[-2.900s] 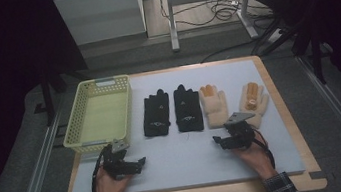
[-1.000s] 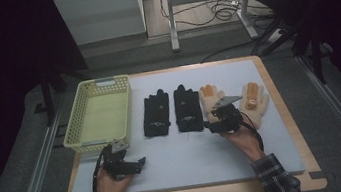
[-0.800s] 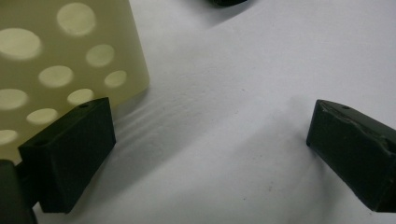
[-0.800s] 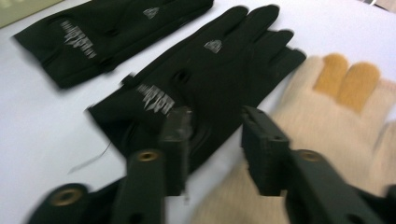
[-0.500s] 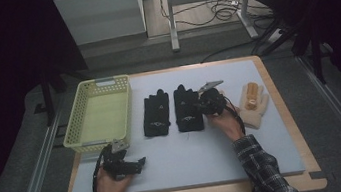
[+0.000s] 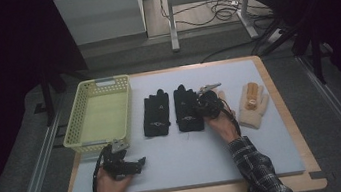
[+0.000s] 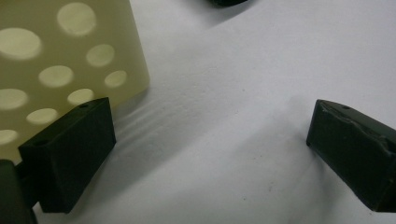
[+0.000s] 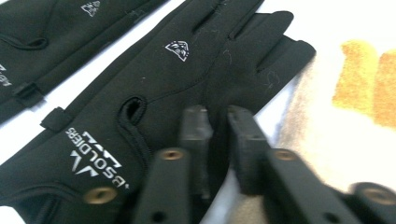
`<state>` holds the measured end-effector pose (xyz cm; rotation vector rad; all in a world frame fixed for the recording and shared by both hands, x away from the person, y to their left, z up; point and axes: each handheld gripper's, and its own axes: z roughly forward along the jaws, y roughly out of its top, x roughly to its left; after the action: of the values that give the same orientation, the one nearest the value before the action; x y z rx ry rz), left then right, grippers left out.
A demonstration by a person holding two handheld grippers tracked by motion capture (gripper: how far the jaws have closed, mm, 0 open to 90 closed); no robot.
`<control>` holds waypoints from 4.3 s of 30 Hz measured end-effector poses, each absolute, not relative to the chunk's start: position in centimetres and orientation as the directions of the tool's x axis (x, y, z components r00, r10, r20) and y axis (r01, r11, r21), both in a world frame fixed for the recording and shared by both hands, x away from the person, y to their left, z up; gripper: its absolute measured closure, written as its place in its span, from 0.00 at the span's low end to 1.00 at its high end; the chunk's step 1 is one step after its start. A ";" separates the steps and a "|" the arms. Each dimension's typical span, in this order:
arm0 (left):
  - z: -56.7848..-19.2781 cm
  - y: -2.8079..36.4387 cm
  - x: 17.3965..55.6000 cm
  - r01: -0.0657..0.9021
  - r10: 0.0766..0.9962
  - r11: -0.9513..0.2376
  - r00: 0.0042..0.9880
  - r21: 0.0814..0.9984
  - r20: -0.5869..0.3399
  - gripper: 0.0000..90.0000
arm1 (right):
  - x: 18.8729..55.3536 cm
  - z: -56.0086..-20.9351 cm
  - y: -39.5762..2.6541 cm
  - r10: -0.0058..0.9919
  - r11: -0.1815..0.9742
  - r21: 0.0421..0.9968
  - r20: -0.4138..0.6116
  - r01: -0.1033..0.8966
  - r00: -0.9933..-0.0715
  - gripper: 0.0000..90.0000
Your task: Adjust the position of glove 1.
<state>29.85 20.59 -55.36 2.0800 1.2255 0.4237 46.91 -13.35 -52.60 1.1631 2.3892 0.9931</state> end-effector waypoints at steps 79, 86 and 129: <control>-55.4 20.6 29.8 0.642 0.862 -0.329 0.504 0.693 -0.058 0.01 | 39.1 -46.9 -12.1 0.655 0.400 0.769 0.141 0.498 -0.742 0.92; -55.4 20.6 29.8 0.641 0.862 -0.329 0.504 0.693 -0.057 0.01 | 36.2 -49.2 -12.2 0.635 0.412 0.749 0.173 0.519 -0.753 0.86; -55.4 20.6 29.8 0.641 0.862 -0.329 0.504 0.694 -0.058 0.01 | 37.6 -50.6 -13.6 0.583 0.481 0.756 0.103 0.444 -0.806 0.66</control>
<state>29.84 20.59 -55.36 2.0805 1.2254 0.4249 37.63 -13.65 -50.59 0.8943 2.5552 1.2292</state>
